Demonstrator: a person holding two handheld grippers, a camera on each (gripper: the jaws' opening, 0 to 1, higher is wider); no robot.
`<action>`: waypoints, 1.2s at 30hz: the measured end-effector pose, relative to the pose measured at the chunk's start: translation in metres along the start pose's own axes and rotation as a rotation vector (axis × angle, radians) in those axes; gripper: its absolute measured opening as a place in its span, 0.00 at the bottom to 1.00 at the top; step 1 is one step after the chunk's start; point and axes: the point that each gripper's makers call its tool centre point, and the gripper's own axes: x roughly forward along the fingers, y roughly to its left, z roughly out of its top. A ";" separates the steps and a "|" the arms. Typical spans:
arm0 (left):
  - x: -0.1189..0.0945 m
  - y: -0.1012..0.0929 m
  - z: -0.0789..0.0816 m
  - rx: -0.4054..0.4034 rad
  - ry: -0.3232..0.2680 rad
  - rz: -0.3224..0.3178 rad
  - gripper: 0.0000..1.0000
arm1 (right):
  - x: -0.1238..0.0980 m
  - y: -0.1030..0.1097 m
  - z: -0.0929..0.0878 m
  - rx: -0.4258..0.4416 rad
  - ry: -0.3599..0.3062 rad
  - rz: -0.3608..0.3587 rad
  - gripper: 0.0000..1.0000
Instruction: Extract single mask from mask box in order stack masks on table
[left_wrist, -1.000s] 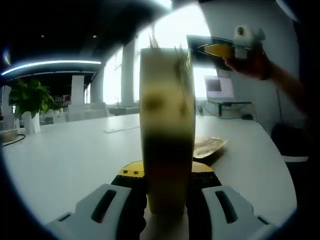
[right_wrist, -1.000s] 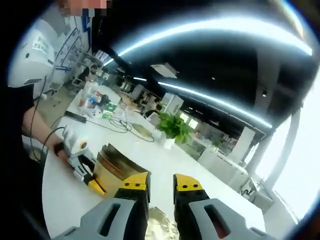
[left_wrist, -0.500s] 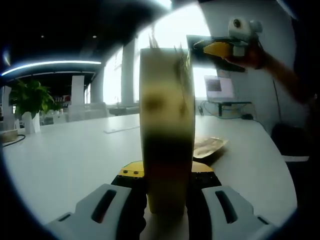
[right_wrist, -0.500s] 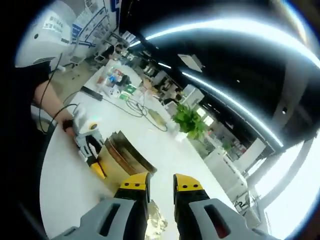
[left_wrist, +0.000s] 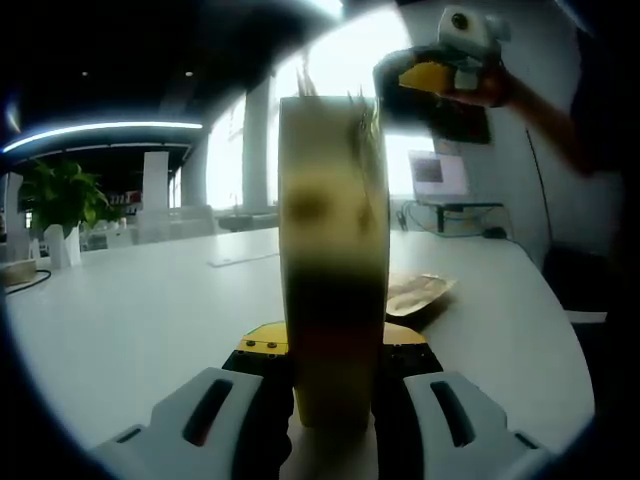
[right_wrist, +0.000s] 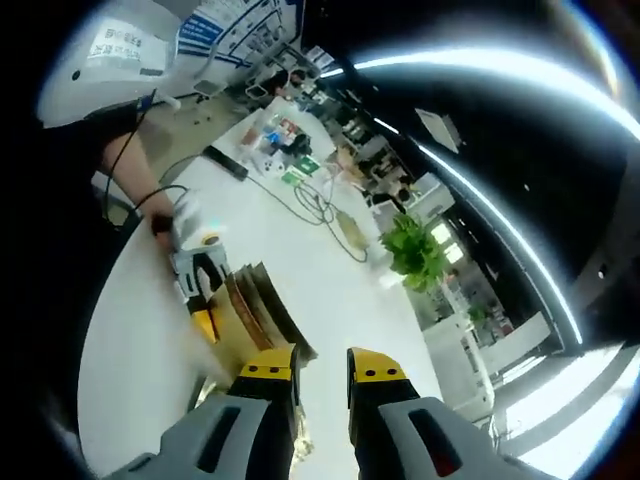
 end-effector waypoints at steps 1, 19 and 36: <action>0.000 0.000 0.000 0.000 0.000 0.000 0.20 | 0.001 0.000 0.001 -0.007 0.001 0.009 0.15; 0.000 0.000 0.000 0.000 -0.001 -0.001 0.20 | 0.020 0.003 0.016 -0.107 0.027 0.182 0.14; -0.001 0.000 0.000 0.005 0.000 0.002 0.20 | 0.042 0.015 0.012 -0.182 0.097 0.373 0.11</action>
